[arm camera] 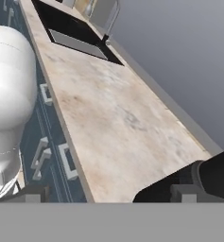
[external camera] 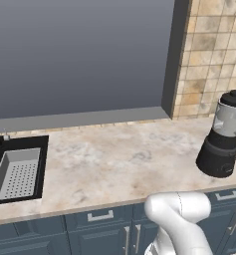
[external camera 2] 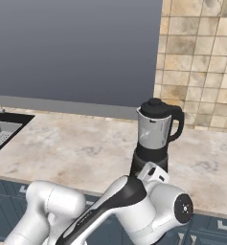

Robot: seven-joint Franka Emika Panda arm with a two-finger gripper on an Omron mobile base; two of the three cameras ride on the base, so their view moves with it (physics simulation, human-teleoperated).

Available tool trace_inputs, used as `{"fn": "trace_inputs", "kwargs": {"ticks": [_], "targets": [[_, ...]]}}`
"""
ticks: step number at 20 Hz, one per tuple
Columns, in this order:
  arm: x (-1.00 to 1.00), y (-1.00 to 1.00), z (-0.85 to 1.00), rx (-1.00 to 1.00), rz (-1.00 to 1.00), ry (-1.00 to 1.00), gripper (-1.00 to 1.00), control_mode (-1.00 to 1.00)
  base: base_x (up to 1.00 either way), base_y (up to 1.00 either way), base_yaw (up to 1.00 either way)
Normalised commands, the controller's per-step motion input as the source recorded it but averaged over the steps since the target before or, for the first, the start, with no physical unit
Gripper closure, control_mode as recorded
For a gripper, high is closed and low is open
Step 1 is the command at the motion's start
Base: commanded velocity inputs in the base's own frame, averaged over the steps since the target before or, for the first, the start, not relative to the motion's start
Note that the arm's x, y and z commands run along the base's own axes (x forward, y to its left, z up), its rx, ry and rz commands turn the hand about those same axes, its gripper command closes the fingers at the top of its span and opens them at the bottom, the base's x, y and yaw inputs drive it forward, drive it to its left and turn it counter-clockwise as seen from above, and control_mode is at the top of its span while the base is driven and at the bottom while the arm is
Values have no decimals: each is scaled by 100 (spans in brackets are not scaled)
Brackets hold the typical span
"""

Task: Grab the lime and lemon from the fridge, place them in the blender, close the lid, and turn on the blender to create a marinade.

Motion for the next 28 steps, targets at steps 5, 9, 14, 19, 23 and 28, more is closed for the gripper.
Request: {"fn": "trace_inputs", "kwargs": {"ticks": [5, 9, 14, 19, 23, 28], "targets": [[0, 14, 0, 0, 0, -5, -100, -100, 0, 0, 0], [0, 15, 0, 0, 0, -2, -100, -100, 0, 0, 0], [1, 3, 0, 0, 0, 0, -100, -100, 0, 0, 0], [8, 0, 0, 0, 0, 0, -100, -100, 0, 0, 0], [10, 0, 0, 0, 0, 0, -100, -100, 0, 0, 0], [6, 0, 0, 0, 0, 0, -100, -100, 0, 0, 0]]}}
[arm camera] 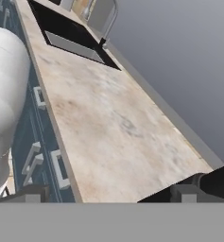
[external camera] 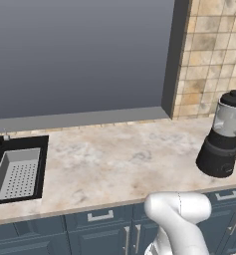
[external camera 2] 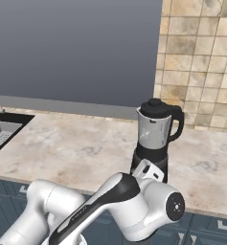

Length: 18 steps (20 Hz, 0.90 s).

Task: Grab the lime and lemon from the fridge, place them in the blender, close the lid, and turn on the blender to create a marinade.

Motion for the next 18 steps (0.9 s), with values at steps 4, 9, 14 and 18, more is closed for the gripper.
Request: {"fn": "trace_inputs", "kwargs": {"ticks": [4, 9, 14, 18], "targets": [[6, 0, -1, 0, 0, 0, -100, -100, 0, 0, 0], [5, 0, -4, 0, 0, 0, -100, -100, 0, 0, 0], [7, 0, -2, 0, 0, 0, -100, -100, 0, 0, 0], [13, 0, 0, 0, 0, -1, -100, -100, 0, 0, 0]]}}
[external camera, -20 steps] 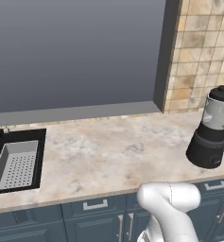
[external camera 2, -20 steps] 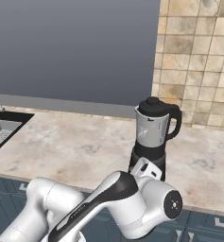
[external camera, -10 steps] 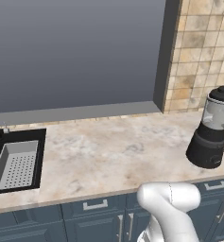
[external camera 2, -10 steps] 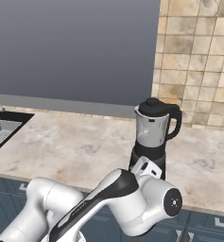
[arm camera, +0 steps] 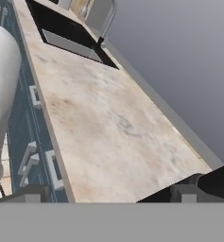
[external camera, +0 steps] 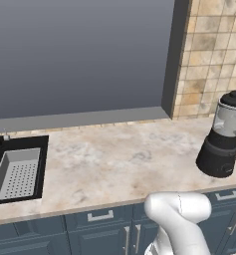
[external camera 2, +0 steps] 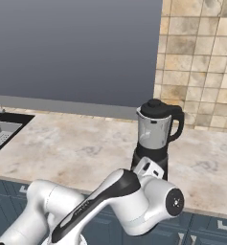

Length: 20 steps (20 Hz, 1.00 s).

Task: Grab the lime and lemon from the fridge, place them in the blender, close the lid, and turn on the blender to create a marinade.

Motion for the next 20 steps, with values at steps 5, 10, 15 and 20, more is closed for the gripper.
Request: {"fn": "trace_inputs", "kwargs": {"ticks": [5, 10, 15, 20], "targets": [[20, 0, 0, 0, 0, -2, -100, -100, 0, 0, 0], [18, 0, -2, 0, 0, -2, -100, -100, 0, 0, 0], [9, -1, -1, 0, 0, -2, -100, -100, 0, 0, 0], [-13, -9, 0, 0, 0, -7, -100, -100, 0, 0, 0]]}}
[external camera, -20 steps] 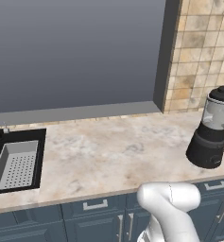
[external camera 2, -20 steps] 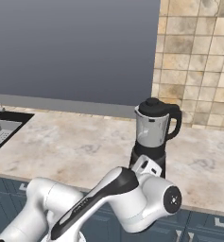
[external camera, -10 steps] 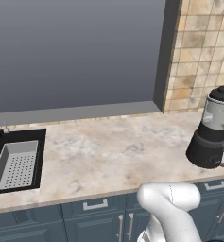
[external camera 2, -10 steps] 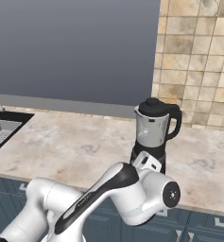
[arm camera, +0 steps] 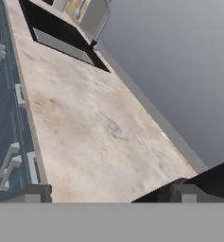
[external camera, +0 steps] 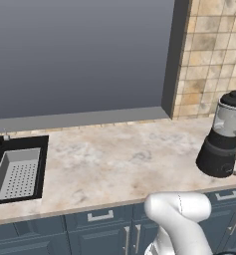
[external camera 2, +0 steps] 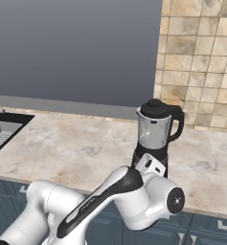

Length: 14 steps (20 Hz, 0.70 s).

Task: Grab the lime and lemon from the fridge, place them in the blender, close the lid, and turn on the blender to create a marinade.

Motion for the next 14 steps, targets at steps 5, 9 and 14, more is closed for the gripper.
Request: {"fn": "trace_inputs", "kwargs": {"ticks": [5, 9, 14], "targets": [[-31, -13, -11, 0, 0, -6, -100, -100, 0, 0, 0], [-2, -3, -23, 0, 0, 0, -100, -100, 0, 0, 0], [2, 0, -11, 0, 0, 0, -100, -100, 0, 0, 0]]}}
